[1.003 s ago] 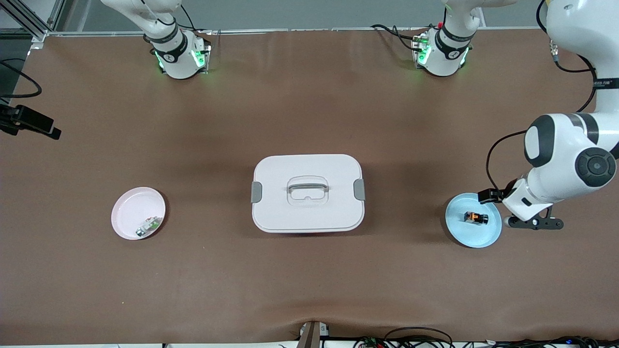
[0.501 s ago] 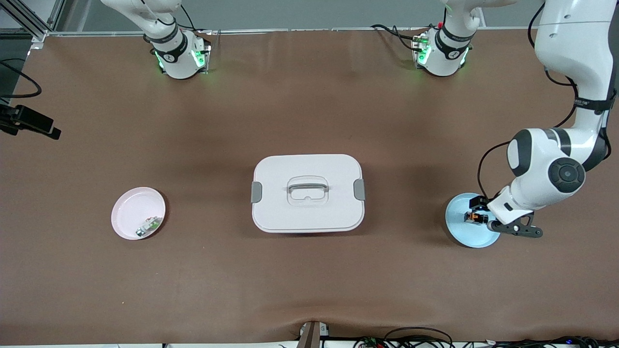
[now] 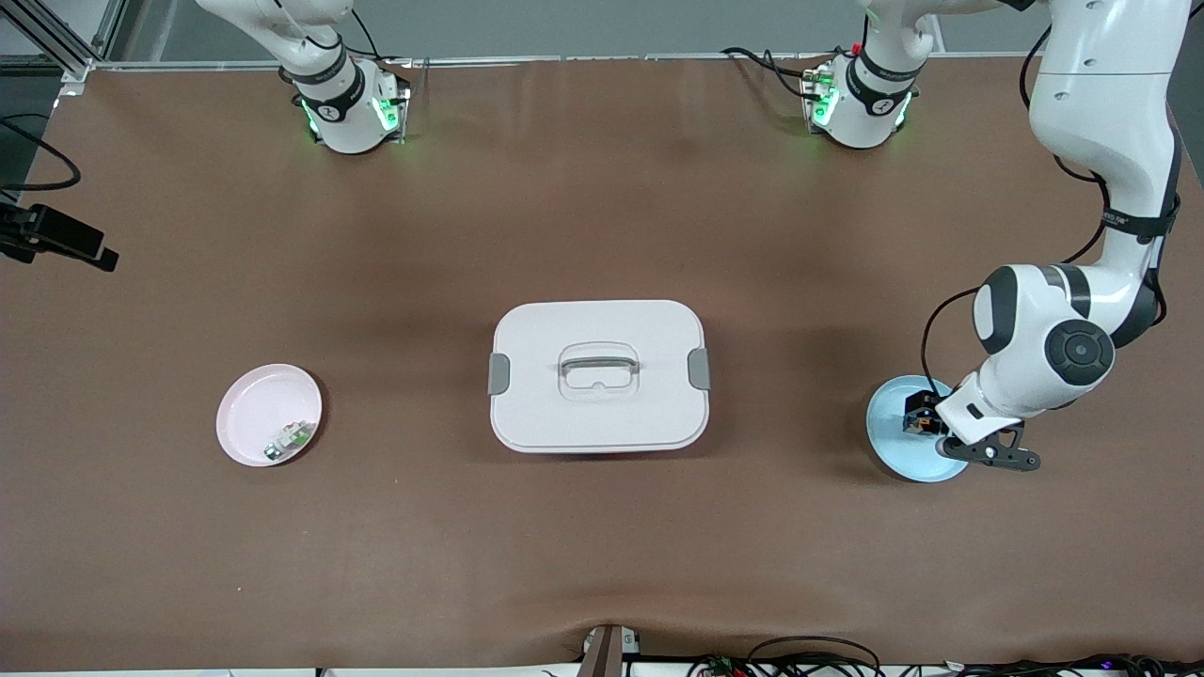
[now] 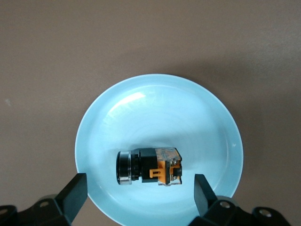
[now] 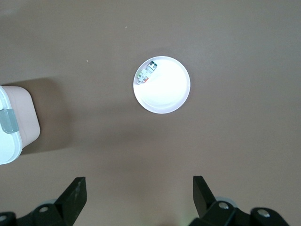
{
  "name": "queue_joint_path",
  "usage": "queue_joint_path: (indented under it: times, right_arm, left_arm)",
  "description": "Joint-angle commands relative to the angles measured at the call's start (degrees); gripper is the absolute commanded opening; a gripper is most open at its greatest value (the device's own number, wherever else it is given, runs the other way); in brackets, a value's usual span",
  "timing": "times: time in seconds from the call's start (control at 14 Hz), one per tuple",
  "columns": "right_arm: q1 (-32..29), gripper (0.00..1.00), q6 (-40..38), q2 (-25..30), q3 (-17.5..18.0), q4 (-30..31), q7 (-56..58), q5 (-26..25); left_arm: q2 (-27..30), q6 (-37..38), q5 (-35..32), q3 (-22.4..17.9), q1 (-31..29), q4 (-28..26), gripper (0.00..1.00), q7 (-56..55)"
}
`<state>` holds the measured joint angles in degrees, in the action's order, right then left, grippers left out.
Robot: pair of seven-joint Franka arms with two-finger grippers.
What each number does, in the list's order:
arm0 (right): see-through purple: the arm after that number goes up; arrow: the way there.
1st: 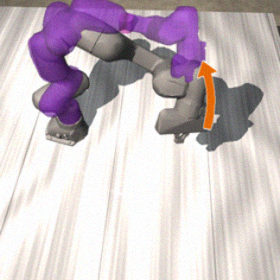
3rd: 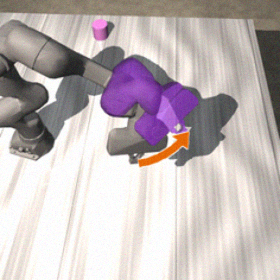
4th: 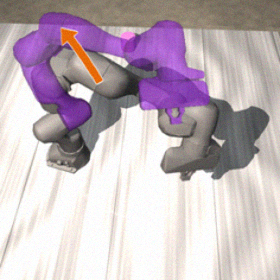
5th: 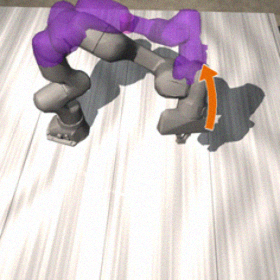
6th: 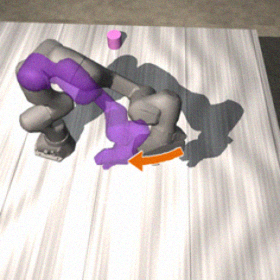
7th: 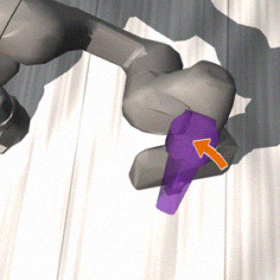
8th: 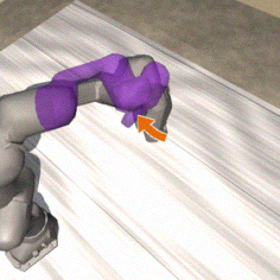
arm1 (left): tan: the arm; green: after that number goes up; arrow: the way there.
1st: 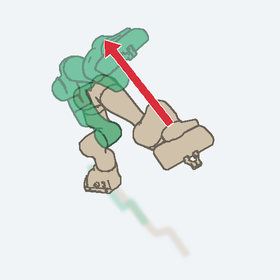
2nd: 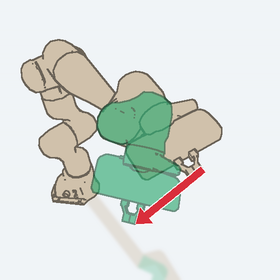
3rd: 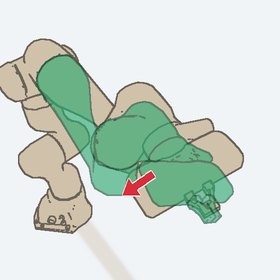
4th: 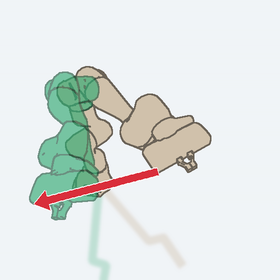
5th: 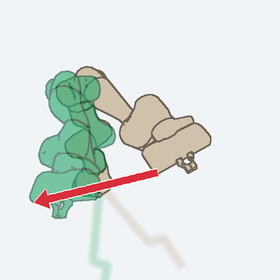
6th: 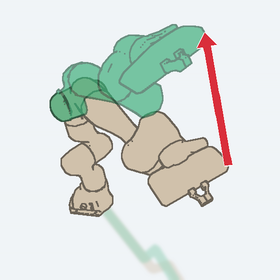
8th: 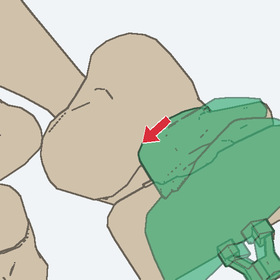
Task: Transfer orange switch to right arm and place
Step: 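Lower the left gripper over the orange switch and close on it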
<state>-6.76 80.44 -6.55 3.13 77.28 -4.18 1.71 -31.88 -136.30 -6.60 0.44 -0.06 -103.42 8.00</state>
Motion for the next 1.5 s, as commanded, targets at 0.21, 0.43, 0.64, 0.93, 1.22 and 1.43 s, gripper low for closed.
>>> queue_joint_path:
  times: [0.21, 0.43, 0.64, 0.93, 1.22, 1.43]
  right_arm:
    - [-0.36, 1.0, -0.1, 1.19, 0.21, 1.03, -0.57, 0.57]
    - [-0.45, 1.0, -0.1, 1.19, 0.21, 1.03, -0.57, 0.57]
    - [-0.36, 1.0, -0.1, 1.19, 0.21, 1.03, -0.57, 0.57]
    - [-0.45, 1.0, -0.1, 1.19, 0.21, 1.03, -0.57, 0.57]
    - [-0.45, 1.0, -0.1, 1.19, 0.21, 1.12, -0.57, 0.57]
    - [-0.36, 1.0, -0.1, 1.19, 0.21, 1.03, -0.57, 0.57]
  left_arm:
    - [-3.36, -2.13, -0.25, 0.35, -0.64, 1.55, 1.0, -0.18]
    - [-4.15, -3.44, 0.53, 0.35, -0.64, 1.55, 1.0, -0.18]
    - [-5.73, -3.53, 1.41, 0.44, -0.73, 2.96, 1.0, -0.53]
    - [-6.17, -4.06, 2.91, 0.44, -0.64, 2.87, 1.0, -0.62]
    - [-6.26, -4.5, 2.82, 0.35, -0.64, 2.35, 1.0, -0.62]
    - [-6.35, -4.59, 2.82, 0.35, -0.64, 2.08, 1.0, -0.71]
